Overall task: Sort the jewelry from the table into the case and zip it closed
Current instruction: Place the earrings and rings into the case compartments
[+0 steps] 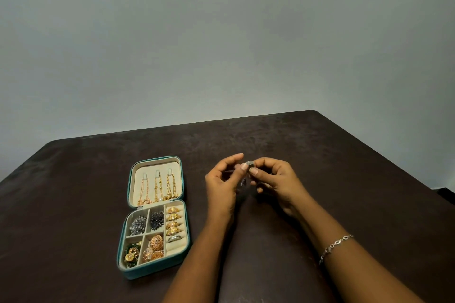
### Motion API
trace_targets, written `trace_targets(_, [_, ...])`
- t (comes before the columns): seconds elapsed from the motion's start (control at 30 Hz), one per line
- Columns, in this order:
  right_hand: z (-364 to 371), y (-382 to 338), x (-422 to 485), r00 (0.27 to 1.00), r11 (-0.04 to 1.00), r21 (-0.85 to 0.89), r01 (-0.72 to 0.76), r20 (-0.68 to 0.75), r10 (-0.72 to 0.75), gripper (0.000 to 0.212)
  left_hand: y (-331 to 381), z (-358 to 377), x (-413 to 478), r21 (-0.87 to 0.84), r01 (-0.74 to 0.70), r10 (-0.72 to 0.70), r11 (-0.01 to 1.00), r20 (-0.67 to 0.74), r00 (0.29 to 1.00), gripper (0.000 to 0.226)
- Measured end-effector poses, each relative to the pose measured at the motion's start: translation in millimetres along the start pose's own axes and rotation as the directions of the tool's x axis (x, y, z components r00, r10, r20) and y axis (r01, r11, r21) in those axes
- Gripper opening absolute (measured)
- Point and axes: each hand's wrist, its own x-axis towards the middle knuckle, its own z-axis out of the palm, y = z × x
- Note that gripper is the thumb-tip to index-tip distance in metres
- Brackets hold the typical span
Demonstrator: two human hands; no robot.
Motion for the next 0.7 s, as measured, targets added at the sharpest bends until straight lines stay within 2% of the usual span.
trace_targets(0.2, [-1, -2, -2, 0.999, 1.000, -0.004, -0.015, 0.047, 0.015, 0.008, 1, 2, -2, -0.013, 0.008, -0.008, 1.000, 0.032, 0.999, 0.008])
trace_targets(0.3, [-4, -3, -2, 0.998, 0.998, -0.057, 0.004, 0.068, 0.000, 0.009, 5, 2, -3, -0.059, 0.048, -0.048, 0.997, 0.010, 0.999, 0.013])
trace_targets(0.47, [-6, -8, 0, 0.986, 0.962, -0.220, 0.161, -0.017, -0.169, 0.012, 3, 0, -1, -0.084, 0.087, -0.089, 0.993, -0.020, 0.996, 0.014])
trace_targets(0.6, [-10, -8, 0, 0.974, 0.958, -0.174, 0.228, 0.023, -0.227, 0.022, 2, 1, -3, -0.102, 0.159, -0.153, 0.982, 0.062, 0.986, 0.011])
trace_targets(0.7, [-11, -8, 0, 0.966, 0.957, -0.132, 0.257, 0.067, -0.250, 0.016, 2, 2, -3, -0.088, 0.214, -0.203, 0.973, 0.113, 0.973, 0.017])
